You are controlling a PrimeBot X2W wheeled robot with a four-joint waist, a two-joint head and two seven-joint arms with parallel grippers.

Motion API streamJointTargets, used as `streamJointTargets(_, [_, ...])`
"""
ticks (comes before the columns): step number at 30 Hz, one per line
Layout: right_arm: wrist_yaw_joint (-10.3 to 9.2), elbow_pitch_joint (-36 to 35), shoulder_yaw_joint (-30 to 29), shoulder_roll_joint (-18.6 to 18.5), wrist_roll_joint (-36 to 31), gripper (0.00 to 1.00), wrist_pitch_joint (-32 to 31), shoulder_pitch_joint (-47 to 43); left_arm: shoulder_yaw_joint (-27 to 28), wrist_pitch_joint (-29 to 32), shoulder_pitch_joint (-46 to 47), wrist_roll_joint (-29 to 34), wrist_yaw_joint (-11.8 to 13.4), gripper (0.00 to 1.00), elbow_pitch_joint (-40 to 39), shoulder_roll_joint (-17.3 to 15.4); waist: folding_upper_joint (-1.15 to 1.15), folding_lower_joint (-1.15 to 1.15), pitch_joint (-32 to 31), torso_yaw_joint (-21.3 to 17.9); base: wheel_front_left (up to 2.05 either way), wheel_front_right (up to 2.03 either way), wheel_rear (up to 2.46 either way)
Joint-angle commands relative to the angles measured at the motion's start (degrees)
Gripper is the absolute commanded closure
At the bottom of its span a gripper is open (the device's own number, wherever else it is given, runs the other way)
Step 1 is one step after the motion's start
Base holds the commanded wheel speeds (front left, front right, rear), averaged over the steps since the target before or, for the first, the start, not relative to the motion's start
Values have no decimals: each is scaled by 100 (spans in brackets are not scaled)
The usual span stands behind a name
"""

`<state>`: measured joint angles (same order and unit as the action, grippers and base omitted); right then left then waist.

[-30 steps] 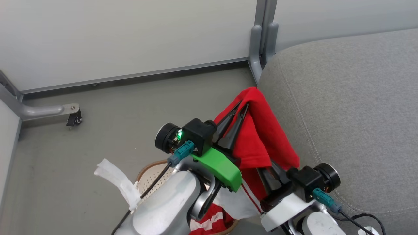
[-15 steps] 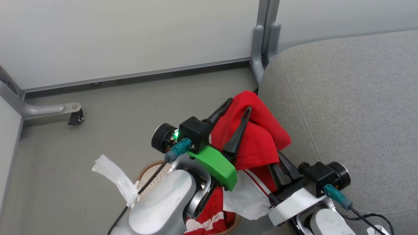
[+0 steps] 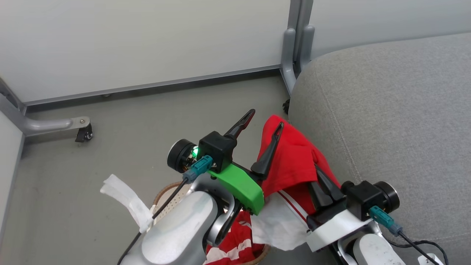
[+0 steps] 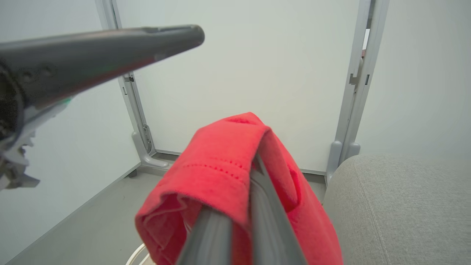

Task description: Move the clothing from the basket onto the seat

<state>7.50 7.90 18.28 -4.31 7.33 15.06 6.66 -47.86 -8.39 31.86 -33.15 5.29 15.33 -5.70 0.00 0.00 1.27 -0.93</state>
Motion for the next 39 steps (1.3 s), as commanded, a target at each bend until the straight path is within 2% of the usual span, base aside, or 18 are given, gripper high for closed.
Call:
streamJointTargets(1, [-3, -59, -50, 8, 1, 100, 18, -23, 9, -27, 80, -12, 34, 0, 0, -42, 0, 0, 2, -28, 0, 0, 0])
streamJointTargets(9, [-2, -293, -436, 29, -109, 100, 18, -3, -32, -27, -13, 28, 4, 0, -72, -240, 0, 0, 157, -455, 0, 0, 0])
streamJointTargets(23, [-2, -881, -1068, 71, -79, 100, 18, -195, -105, -281, -152, 179, -40, 0, -403, -572, 0, 0, 650, -1978, 0, 0, 0])
streamJointTargets(27, [-2, -954, -1187, 93, -32, 100, 18, -311, -152, -281, -191, 197, -59, 0, -436, -605, 0, 0, 745, -2264, 0, 0, 0])
streamJointTargets(33, [-2, -1033, -1290, 110, 24, 100, 18, -406, -218, -262, -208, 217, -57, 0, -477, -641, 0, 0, 914, -2444, 0, 0, 0])
streamJointTargets(39, [-2, -1214, -1474, 125, 211, 100, 18, -58, -313, -196, -95, 274, -108, 0, -603, -672, 0, 0, 1257, -2379, 0, 0, 0])
